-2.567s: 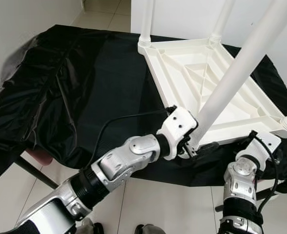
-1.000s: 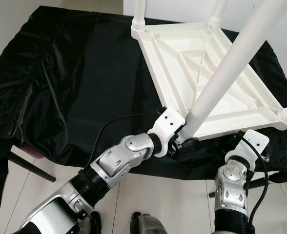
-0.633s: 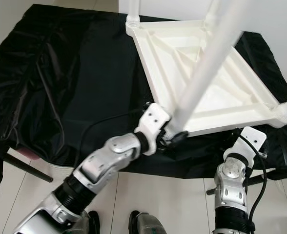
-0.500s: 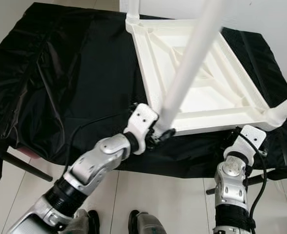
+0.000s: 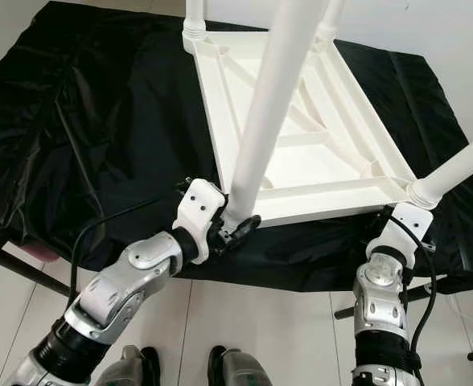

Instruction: Building children table

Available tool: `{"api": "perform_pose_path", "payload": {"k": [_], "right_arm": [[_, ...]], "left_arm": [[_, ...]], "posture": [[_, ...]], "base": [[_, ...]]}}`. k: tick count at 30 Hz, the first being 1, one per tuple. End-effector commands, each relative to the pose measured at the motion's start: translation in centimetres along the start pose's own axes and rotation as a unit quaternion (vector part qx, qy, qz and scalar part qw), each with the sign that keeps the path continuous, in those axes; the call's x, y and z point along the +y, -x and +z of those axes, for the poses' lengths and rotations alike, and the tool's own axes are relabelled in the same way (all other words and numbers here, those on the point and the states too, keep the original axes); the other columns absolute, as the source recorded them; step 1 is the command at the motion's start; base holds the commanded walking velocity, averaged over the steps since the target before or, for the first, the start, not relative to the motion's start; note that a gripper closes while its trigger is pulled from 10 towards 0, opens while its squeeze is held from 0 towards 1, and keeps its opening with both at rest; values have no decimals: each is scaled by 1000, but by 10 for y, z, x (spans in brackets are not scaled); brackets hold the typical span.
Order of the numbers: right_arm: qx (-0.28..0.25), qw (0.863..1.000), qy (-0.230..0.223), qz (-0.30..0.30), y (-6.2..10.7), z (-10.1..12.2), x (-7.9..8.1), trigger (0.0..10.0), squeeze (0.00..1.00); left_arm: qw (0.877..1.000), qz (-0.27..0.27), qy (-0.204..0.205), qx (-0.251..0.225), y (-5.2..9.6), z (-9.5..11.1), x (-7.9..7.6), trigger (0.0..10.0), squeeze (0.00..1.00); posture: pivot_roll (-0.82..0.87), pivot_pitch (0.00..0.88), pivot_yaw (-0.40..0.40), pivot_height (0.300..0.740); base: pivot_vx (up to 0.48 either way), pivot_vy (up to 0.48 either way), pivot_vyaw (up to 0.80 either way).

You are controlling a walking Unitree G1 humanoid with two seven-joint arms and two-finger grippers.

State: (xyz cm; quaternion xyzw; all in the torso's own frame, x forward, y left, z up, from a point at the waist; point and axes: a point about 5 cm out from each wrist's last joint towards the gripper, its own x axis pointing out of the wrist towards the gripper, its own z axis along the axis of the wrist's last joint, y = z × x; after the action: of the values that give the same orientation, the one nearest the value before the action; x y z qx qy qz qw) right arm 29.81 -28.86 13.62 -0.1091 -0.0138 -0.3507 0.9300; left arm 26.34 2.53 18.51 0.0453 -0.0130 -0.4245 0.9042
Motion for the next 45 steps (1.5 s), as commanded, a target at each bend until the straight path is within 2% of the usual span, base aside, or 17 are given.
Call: {"api": "perform_pose_path", "payload": {"k": [1, 7, 9, 13, 21, 23, 30, 31, 32, 34, 35, 38, 45], "right_arm": [[4, 1000, 7, -16, -10, -1, -10, 10000, 0], [-13, 1000, -4, 1, -29, 16, -2, 10000, 0], [-15, 1000, -4, 2, -30, 17, -1, 10000, 0], [-16, 1000, -11, 20, -43, 33, 15, 10000, 0], [-14, 999, -12, 27, -46, 36, 19, 10000, 0], [-8, 999, -12, 41, -50, 39, 27, 10000, 0], [-1, 998, -12, 64, -51, 41, 36, 10000, 0], [8, 996, -11, 85, -50, 39, 44, 10000, 0], [8, 996, -11, 85, -50, 39, 44, 10000, 0], [26, 992, -10, 122, -45, 33, 56, 10000, 0], [26, 992, -10, 122, -45, 33, 56, 10000, 0], [45, 985, -6, 167, -38, 26, 71, 10000, 0], [47, 978, -5, 205, -34, 26, 82, 10000, 0]], "left_arm": [[999, -52, 6, -5, 7, 2, -10, 0, 0], [997, -71, 6, -19, 5, 12, -19, 0, 0], [997, -73, 7, -20, 5, 13, -20, 0, 0], [993, -112, 12, -38, -1, 22, -39, 0, 0], [992, -118, 11, -39, -3, 23, -41, 0, 0], [991, -124, 10, -42, -5, 26, -43, 0, 0], [991, -128, 7, -41, -4, 27, -45, 0, 0], [991, -131, 5, -39, -3, 27, -45, 0, 0], [991, -131, 5, -39, -3, 27, -45, 0, 0], [990, -138, 4, -36, -1, 28, -47, 0, 0], [990, -138, 4, -36, -1, 28, -47, 0, 0], [988, -151, 6, -34, 1, 29, -50, 0, 0], [987, -160, 5, -35, 0, 31, -53, 0, 0]], "posture": [[68, 171, -128, 740], [64, 165, -123, 740], [64, 165, -123, 740], [57, 164, -121, 740], [56, 164, -118, 740], [57, 168, -114, 740], [58, 172, -114, 740], [59, 178, -113, 740], [59, 178, -113, 740], [60, 182, -113, 740], [60, 182, -113, 740], [56, 195, -105, 740], [54, 199, -101, 740]], "base": [[0, 0, 0], [0, 0, 0], [0, 0, 0], [0, 0, 0], [0, 0, 0], [0, 0, 0], [0, 0, 0], [0, 0, 0], [0, 0, 0], [0, 0, 0], [0, 0, 0], [0, 0, 0], [0, 0, 0]]}}
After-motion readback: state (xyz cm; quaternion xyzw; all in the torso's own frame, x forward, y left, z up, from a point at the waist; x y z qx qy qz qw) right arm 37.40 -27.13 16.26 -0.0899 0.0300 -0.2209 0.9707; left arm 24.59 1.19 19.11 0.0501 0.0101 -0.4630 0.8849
